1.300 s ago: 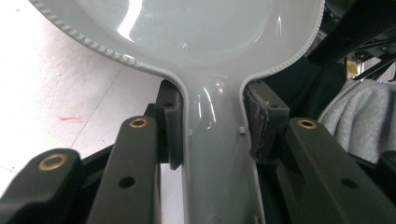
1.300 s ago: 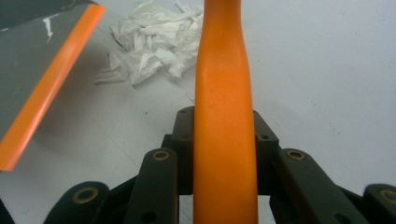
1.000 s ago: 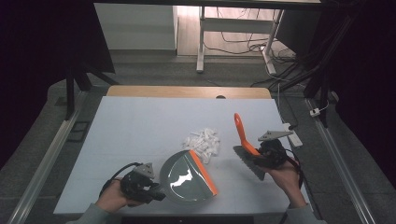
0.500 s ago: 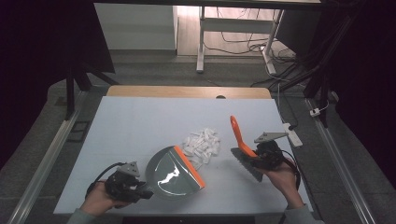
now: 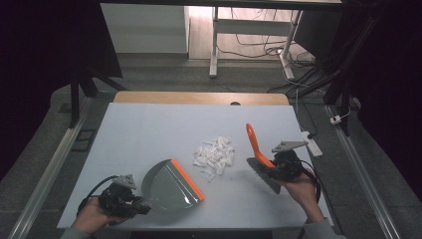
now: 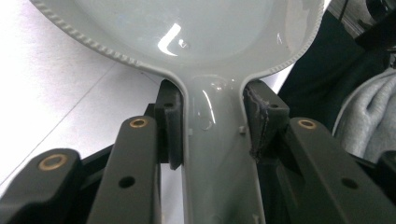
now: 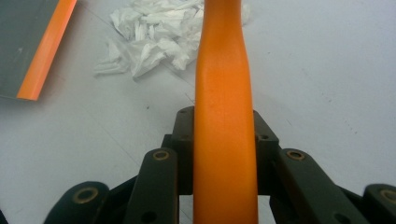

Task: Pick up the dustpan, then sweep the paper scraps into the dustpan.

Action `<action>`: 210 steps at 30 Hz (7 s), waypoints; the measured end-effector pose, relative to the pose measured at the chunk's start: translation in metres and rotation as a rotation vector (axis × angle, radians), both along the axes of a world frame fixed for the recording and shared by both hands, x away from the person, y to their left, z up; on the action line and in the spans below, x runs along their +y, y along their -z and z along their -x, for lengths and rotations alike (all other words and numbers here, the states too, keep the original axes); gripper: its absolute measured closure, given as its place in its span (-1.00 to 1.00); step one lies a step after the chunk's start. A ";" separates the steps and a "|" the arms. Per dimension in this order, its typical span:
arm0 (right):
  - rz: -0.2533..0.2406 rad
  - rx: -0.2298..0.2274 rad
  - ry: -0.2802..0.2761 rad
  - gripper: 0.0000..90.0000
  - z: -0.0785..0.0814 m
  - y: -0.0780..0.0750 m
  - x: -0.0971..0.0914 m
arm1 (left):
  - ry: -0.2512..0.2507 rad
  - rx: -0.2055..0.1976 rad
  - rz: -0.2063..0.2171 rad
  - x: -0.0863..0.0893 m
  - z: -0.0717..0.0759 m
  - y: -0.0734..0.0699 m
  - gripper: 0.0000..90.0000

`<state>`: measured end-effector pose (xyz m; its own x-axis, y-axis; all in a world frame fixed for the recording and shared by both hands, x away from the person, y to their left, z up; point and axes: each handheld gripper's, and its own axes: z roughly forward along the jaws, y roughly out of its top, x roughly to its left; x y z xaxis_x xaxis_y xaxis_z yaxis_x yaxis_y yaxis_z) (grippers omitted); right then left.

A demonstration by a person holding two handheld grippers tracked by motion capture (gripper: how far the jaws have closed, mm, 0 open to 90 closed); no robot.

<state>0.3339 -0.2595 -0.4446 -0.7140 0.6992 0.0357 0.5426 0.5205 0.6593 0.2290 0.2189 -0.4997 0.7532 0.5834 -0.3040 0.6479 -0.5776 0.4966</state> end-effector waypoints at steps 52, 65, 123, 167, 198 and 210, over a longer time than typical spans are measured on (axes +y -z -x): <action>0.067 -0.035 0.097 0.57 -0.135 0.021 0.083 | 0.029 0.022 -0.002 -0.018 -0.026 0.012 0.36; 0.081 0.004 0.063 0.57 -0.145 0.034 0.100 | 0.026 0.023 0.003 -0.017 -0.027 0.012 0.36; 0.062 0.005 -0.227 0.57 -0.067 0.043 0.172 | 0.009 0.039 0.022 -0.016 -0.028 0.015 0.36; 0.009 -0.062 -0.408 0.57 -0.019 0.036 0.225 | 0.004 0.036 0.018 -0.015 -0.027 0.016 0.36; -0.032 -0.054 -0.108 0.57 -0.059 0.021 0.151 | 0.002 0.037 0.019 -0.015 -0.027 0.016 0.36; 0.047 -0.029 -0.064 0.57 -0.074 0.046 0.155 | 0.000 0.040 0.015 -0.015 -0.027 0.017 0.36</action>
<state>0.4082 -0.1042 -0.4907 -0.7576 0.6524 -0.0180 0.4879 0.5844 0.6484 0.2559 0.2035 -0.5164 0.7406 0.5783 -0.3422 0.6670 -0.5707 0.4790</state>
